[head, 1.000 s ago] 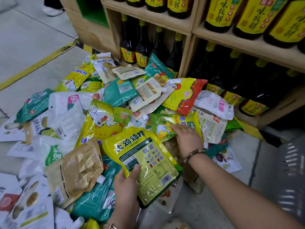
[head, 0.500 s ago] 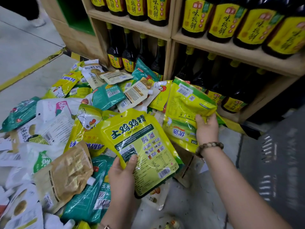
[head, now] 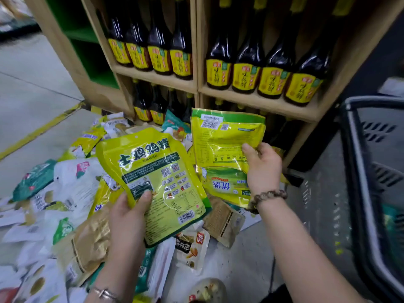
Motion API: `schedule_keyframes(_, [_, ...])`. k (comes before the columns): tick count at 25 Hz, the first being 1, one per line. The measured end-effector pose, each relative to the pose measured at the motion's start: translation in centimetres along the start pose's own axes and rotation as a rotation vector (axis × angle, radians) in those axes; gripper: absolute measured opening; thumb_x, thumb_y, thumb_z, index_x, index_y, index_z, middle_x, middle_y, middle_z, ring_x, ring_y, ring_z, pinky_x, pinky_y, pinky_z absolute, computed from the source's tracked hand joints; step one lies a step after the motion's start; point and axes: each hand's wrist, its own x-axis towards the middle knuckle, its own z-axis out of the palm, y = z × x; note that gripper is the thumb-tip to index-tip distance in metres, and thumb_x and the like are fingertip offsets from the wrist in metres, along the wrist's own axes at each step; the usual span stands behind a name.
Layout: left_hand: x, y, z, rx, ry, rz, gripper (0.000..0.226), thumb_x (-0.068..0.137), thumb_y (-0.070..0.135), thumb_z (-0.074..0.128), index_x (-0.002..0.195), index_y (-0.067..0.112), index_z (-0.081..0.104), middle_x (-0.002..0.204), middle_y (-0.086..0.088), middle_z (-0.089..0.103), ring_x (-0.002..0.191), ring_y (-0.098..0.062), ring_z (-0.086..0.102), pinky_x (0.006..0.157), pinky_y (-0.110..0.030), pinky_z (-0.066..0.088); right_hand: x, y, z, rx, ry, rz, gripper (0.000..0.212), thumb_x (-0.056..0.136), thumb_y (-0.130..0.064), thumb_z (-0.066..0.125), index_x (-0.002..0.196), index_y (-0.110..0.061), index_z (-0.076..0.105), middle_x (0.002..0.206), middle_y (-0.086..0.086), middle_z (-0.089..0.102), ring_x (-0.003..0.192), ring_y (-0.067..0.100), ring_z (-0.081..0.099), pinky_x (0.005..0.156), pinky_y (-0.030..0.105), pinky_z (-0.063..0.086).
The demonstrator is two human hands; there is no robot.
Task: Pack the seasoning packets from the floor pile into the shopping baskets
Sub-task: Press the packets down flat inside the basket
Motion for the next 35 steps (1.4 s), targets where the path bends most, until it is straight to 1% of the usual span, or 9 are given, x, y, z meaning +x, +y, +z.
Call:
schedule_keyframes(7, [-7.1, 9.9, 5.2, 0.082, -0.184, 0.189, 0.058, 0.084, 0.025, 0.070, 0.136, 0.013, 0.047, 0.138, -0.011, 0.052, 0.125, -0.032, 0.051, 0.101, -0.056, 0.041, -0.1, -8.7, -10.8, 0.115, 0.169, -0.076, 0.030, 0.091, -0.022, 0.057, 0.063, -0.014, 0.047, 0.052, -0.011, 0.044, 0.046, 0.002, 0.030, 0.046, 0.023, 0.026])
schedule_keyframes(10, [-10.7, 12.3, 9.9, 0.130, -0.334, 0.283, 0.018, 0.088, 0.014, 0.064, 0.096, 0.028, 0.070, 0.097, 0.002, 0.074, 0.089, -0.018, 0.070, 0.072, -0.040, 0.058, 0.4, -10.1, -17.5, 0.098, 0.296, -0.105, 0.031, 0.092, -0.021, 0.056, 0.062, -0.017, 0.046, 0.057, -0.002, 0.044, 0.044, -0.001, 0.035, 0.046, 0.019, 0.029])
schedule_keyframes(14, [-16.3, 13.9, 16.4, 0.115, -0.551, 0.287, 0.044, 0.090, 0.009, 0.061, 0.070, 0.047, 0.070, 0.072, 0.024, 0.070, 0.066, 0.003, 0.067, 0.050, -0.015, 0.050, 0.1, -9.1, -26.9, 0.123, 0.456, -0.065, 0.026, 0.091, -0.026, 0.055, 0.077, -0.005, 0.056, 0.073, 0.003, 0.055, 0.067, 0.013, 0.049, 0.065, 0.030, 0.039])
schedule_keyframes(19, [-21.8, 12.5, 23.2, 0.220, -0.757, 0.199, 0.022, 0.090, 0.006, 0.060, 0.084, 0.025, 0.069, 0.080, 0.010, 0.074, 0.072, -0.013, 0.071, 0.059, -0.030, 0.058, -2.5, -5.8, -35.5, -0.004, 0.638, 0.043, 0.038, 0.092, -0.029, 0.054, 0.062, -0.013, 0.037, 0.060, 0.005, 0.033, 0.053, 0.015, 0.029, 0.055, 0.032, 0.024])
schedule_keyframes(24, [-24.3, 10.5, 27.8, 0.368, -0.868, 0.123, 0.017, 0.090, 0.006, 0.062, 0.103, 0.013, 0.069, 0.093, -0.003, 0.074, 0.086, -0.024, 0.070, 0.076, -0.040, 0.058, -4.4, -2.5, -39.8, -0.105, 0.699, 0.147, 0.040, 0.094, -0.026, 0.051, 0.075, 0.009, 0.052, 0.069, 0.022, 0.050, 0.064, 0.027, 0.043, 0.057, 0.034, 0.024])
schedule_keyframes(26, [-24.2, 9.3, 29.3, 0.445, -0.867, 0.129, 0.025, 0.090, 0.009, 0.062, 0.114, 0.012, 0.065, 0.108, -0.007, 0.070, 0.100, -0.028, 0.066, 0.090, -0.048, 0.052, -3.8, -2.0, -40.6, -0.184, 0.713, 0.156, 0.041, 0.095, -0.025, 0.051, 0.061, -0.003, 0.042, 0.058, 0.013, 0.041, 0.059, 0.025, 0.037, 0.057, 0.037, 0.018])
schedule_keyframes(28, [-23.4, 7.6, 30.8, 0.552, -0.854, 0.213, 0.014, 0.090, 0.011, 0.062, 0.099, 0.020, 0.068, 0.103, -0.007, 0.071, 0.096, -0.029, 0.066, 0.089, -0.049, 0.052, -2.3, -1.2, -41.2, -0.274, 0.703, 0.174, 0.039, 0.095, -0.025, 0.050, 0.060, -0.011, 0.038, 0.058, 0.006, 0.039, 0.061, 0.026, 0.039, 0.055, 0.038, 0.016])
schedule_keyframes(32, [-21.3, 4.0, 33.8, 1.043, -0.871, 0.469, 0.007, 0.090, 0.022, 0.059, 0.092, 0.019, 0.066, 0.094, -0.006, 0.069, 0.090, -0.031, 0.063, 0.078, -0.038, 0.053, 1.1, 1.7, -41.1, -0.522, 0.570, 0.307, 0.022, 0.096, -0.028, 0.048, 0.091, -0.009, 0.056, 0.081, 0.016, 0.056, 0.088, 0.037, 0.056, 0.061, 0.034, 0.031])
schedule_keyframes(35, [-20.3, 0.1, 36.6, 1.302, -0.919, 0.465, 0.008, 0.088, 0.017, 0.054, 0.089, 0.016, 0.062, 0.103, -0.012, 0.067, 0.096, -0.034, 0.062, 0.074, -0.034, 0.047, 4.1, 4.5, -39.1, -0.751, 0.370, 0.511, 0.029, 0.096, -0.029, 0.046, 0.110, -0.006, 0.056, 0.111, 0.024, 0.060, 0.105, 0.039, 0.057, 0.077, 0.041, 0.045])
